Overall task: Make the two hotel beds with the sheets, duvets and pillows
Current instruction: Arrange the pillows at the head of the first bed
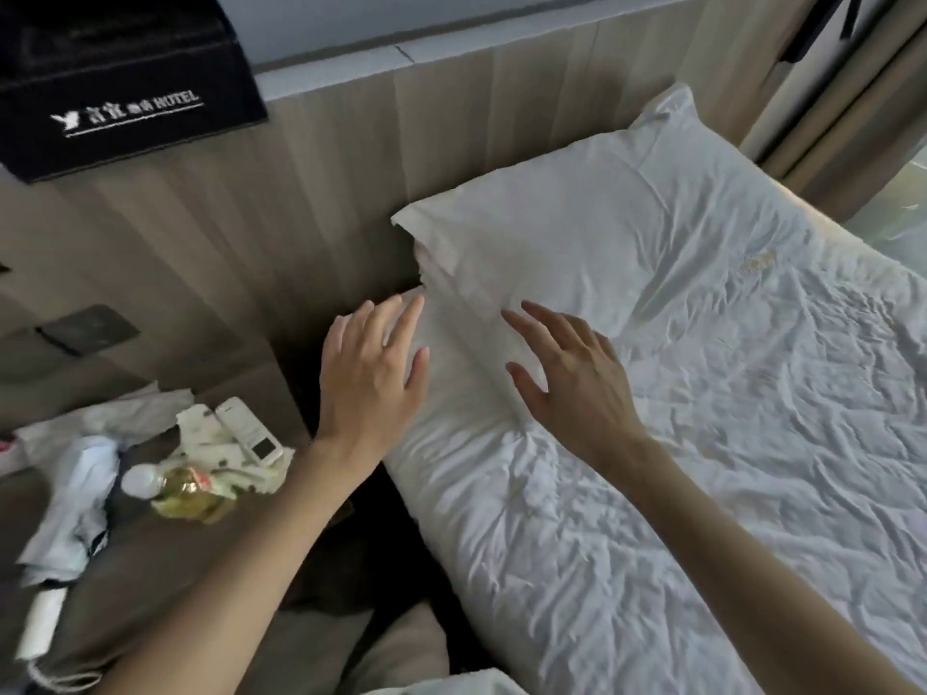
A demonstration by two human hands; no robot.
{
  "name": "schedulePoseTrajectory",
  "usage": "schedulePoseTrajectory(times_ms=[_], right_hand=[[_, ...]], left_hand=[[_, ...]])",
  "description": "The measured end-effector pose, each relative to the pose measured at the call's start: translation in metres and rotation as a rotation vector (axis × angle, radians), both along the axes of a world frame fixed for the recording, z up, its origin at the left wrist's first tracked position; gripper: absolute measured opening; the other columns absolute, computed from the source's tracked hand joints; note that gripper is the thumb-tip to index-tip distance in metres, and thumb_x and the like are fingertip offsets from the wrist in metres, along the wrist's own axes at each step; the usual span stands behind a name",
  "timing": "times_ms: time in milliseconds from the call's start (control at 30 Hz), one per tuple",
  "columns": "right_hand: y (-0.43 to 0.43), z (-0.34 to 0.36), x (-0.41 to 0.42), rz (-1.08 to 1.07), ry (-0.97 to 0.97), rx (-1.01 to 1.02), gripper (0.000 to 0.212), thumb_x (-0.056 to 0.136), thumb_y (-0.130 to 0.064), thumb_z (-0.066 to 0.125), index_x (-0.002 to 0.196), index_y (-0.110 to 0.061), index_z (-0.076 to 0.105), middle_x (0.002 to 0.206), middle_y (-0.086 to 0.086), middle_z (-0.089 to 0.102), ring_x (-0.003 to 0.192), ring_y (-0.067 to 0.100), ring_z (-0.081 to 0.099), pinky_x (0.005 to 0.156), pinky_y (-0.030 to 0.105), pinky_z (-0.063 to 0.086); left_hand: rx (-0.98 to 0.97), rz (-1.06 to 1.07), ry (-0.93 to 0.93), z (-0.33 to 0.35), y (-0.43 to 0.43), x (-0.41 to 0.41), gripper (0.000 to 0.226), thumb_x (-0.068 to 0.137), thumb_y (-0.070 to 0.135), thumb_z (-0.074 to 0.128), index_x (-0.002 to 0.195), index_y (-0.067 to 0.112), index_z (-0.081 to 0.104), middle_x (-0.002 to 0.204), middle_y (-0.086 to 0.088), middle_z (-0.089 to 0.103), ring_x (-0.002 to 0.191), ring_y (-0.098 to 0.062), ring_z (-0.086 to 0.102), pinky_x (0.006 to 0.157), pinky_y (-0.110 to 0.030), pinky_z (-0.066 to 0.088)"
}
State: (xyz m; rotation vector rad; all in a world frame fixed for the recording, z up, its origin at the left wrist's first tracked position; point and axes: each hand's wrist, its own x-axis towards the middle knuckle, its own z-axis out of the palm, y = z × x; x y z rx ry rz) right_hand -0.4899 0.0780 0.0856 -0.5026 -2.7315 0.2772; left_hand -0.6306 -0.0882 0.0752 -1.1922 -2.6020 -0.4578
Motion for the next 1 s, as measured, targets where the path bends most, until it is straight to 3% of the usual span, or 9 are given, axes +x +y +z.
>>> schedulePoseTrajectory(times_ms=[200, 333, 467, 700, 1000], right_hand=[[-0.088, 0.007, 0.039, 0.28, -0.05, 0.043, 0.054, 0.092, -0.035, 0.061, 0.142, -0.023, 0.046, 0.146, 0.003, 0.046, 0.126, 0.025, 0.05, 0.098, 0.043, 0.043], [-0.152, 0.019, 0.045, 0.478, -0.078, 0.056, 0.055, 0.091, -0.035, 0.062, 0.142, -0.023, 0.045, 0.148, 0.006, 0.044, 0.128, 0.029, 0.048, 0.102, 0.049, 0.044], [-0.222, 0.031, 0.043, 0.669, -0.031, 0.07, 0.054, 0.088, -0.03, 0.067, 0.138, -0.021, 0.051, 0.144, 0.007, 0.048, 0.125, 0.029, 0.05, 0.1, 0.048, 0.044], [-0.398, 0.043, 0.057, 1.047, 0.016, 0.04, 0.052, 0.087, -0.025, 0.066, 0.137, -0.021, 0.052, 0.142, 0.005, 0.051, 0.127, 0.029, 0.05, 0.101, 0.05, 0.042], [-0.62, 0.032, 0.155, 1.41, -0.033, -0.024, 0.052, 0.089, -0.026, 0.067, 0.138, -0.022, 0.052, 0.144, 0.006, 0.05, 0.125, 0.031, 0.052, 0.102, 0.053, 0.042]], left_hand=[[-0.087, 0.207, -0.015, 0.002, -0.112, 0.088, 0.054, 0.095, 0.043, 0.045, 0.141, 0.014, 0.048, 0.14, -0.01, 0.051, 0.129, -0.031, 0.047, 0.108, -0.054, 0.034], [-0.093, 0.356, 0.012, 0.016, -0.186, 0.133, 0.051, 0.095, 0.043, 0.045, 0.137, 0.014, 0.052, 0.136, -0.008, 0.053, 0.127, -0.028, 0.049, 0.104, -0.05, 0.037], [-0.109, 0.571, 0.084, 0.029, -0.268, 0.169, 0.049, 0.092, 0.042, 0.046, 0.134, 0.017, 0.054, 0.136, -0.007, 0.053, 0.131, -0.029, 0.044, 0.11, -0.053, 0.03], [-0.115, 1.006, 0.105, 0.038, -0.425, 0.268, 0.048, 0.092, 0.042, 0.047, 0.132, 0.017, 0.056, 0.139, -0.009, 0.052, 0.133, -0.033, 0.042, 0.11, -0.057, 0.026], [-0.155, 1.397, 0.028, 0.025, -0.626, 0.447, 0.052, 0.093, 0.048, 0.038, 0.13, 0.018, 0.059, 0.14, -0.012, 0.053, 0.131, -0.037, 0.046, 0.106, -0.06, 0.032]])
